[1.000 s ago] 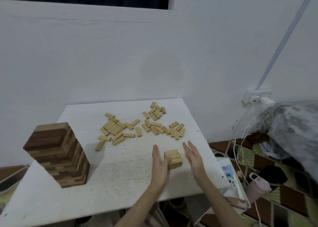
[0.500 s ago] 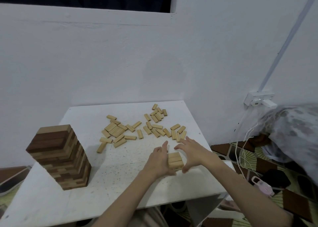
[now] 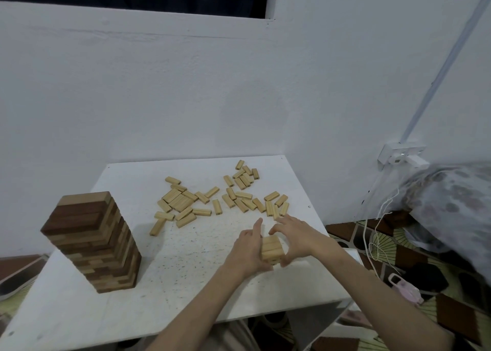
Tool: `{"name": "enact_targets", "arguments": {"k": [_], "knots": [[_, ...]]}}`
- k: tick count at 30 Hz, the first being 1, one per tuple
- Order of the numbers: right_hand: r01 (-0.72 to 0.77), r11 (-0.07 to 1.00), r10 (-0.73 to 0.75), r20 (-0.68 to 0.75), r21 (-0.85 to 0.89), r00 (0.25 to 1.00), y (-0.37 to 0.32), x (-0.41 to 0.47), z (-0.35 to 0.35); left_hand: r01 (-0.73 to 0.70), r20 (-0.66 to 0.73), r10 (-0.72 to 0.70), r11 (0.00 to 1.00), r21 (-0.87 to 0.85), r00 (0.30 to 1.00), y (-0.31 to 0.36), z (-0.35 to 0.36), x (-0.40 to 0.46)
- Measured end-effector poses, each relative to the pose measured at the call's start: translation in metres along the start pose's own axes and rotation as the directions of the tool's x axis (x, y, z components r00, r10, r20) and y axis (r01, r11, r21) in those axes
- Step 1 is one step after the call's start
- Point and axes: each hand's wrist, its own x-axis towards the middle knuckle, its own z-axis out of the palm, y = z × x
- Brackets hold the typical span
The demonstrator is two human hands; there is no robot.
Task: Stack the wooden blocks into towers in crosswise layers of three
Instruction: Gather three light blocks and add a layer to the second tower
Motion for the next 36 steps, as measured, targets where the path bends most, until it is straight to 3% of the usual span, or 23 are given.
{"name": "enact_targets", "arguments": {"k": [6,12,18,23,27,33,36], "knots": [[-0.044,0.979,0.04,0.025,0.2,0.999,-0.001,-0.004,-0.033,-0.028,-0.129,0.022,0.999,-0.04,0.991,-0.001,-0.039,-0.007],[0.02,0.881,0.103,-0.232,0.473,0.967,-0.028,0.01,-0.045,-0.017,-0.433,-0.01,0.998,-0.058,0.902,-0.039,-0.076,-0.026],[0.068,0.868,0.104,-0.313,0.492,0.944,-0.09,0.037,0.008,0.115,-0.469,-0.137,0.991,-0.075,0.873,-0.094,-0.055,-0.049],[0.081,0.895,0.074,-0.323,0.438,0.943,-0.127,0.072,0.042,0.277,-0.552,-0.232,0.961,-0.002,0.801,-0.118,-0.057,-0.037],[0.099,0.912,0.057,-0.362,0.398,0.93,-0.139,0.092,0.045,0.425,-0.528,-0.327,0.903,0.072,0.784,-0.131,-0.066,-0.019],[0.089,0.925,0.04,-0.328,0.37,0.944,-0.138,0.107,0.045,0.514,-0.478,-0.44,0.857,0.028,0.76,-0.145,-0.069,-0.004],[0.075,0.926,0.054,-0.324,0.371,0.944,-0.135,0.111,0.046,0.451,-0.526,-0.345,0.889,0.084,0.777,-0.15,-0.061,-0.009]]}}
